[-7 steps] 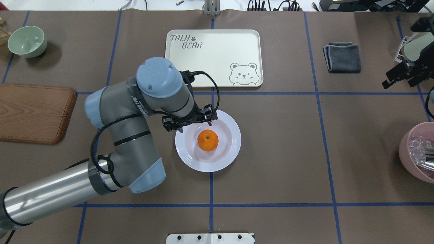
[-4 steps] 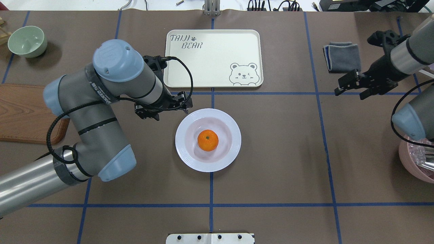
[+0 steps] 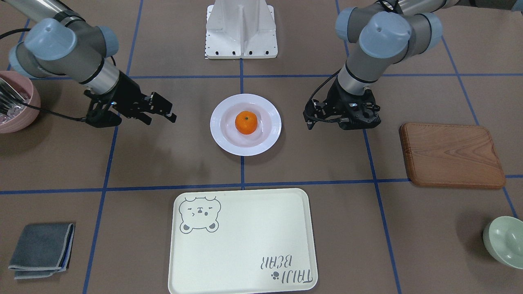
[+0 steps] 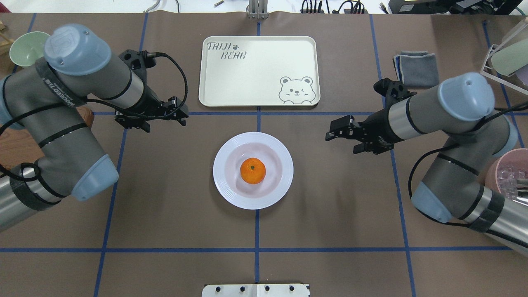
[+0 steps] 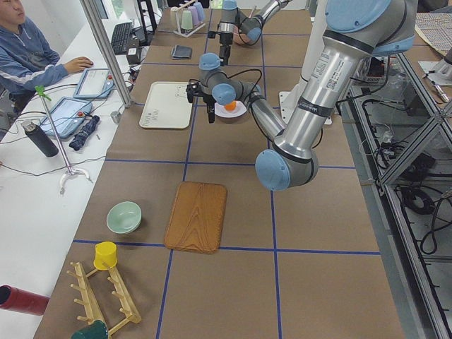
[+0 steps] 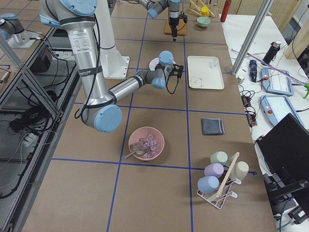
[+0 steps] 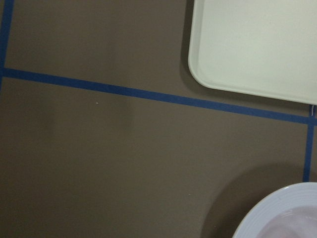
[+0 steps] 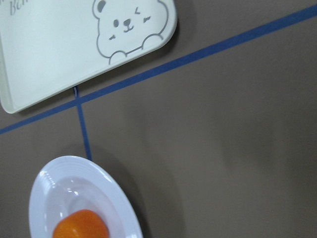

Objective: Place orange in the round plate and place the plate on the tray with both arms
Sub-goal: 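Raise the left gripper away while the right gripper reaches toward the plate rim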

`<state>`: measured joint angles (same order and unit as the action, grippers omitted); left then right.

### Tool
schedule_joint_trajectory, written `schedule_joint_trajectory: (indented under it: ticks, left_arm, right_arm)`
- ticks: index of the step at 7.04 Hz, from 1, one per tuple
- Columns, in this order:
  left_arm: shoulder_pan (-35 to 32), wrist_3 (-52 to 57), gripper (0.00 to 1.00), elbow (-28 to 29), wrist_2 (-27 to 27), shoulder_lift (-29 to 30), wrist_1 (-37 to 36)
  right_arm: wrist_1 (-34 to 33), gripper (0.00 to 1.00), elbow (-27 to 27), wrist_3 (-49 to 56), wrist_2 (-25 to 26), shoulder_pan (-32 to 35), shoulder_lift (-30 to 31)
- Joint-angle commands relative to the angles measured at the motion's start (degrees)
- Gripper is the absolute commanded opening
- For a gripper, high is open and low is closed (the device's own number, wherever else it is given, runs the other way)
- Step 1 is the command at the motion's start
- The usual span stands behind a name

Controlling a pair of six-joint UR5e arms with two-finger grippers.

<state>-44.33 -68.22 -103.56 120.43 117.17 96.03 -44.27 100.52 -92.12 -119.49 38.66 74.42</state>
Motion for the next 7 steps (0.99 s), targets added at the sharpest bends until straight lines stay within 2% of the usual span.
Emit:
schedule_joint_trajectory:
  ticks: [1,2,3,7]
  left_arm:
    - [-1.0,1.7,0.97,-0.2,0.4,-1.1,0.0]
    - [-1.1,1.7,0.97,-0.1,0.3,-1.2,0.0]
    - [-1.0,1.7,0.97,-0.1,0.3,-1.2,0.0]
    - [-1.0,1.7,0.97,-0.2,0.2,-1.2,0.0]
  right_arm:
    - [20.2,1.00,-5.3,-15.1,13.3,-6.9,-0.5]
    - [30.8,1.00,-9.6,-19.9,20.6,-10.1,-0.5]
    - [34.2,1.00,-11.1,-21.3,26.5,-13.1,-0.7]
    - [34.7,1.00,-14.0,-21.3,33.1,-18.0,-2.1]
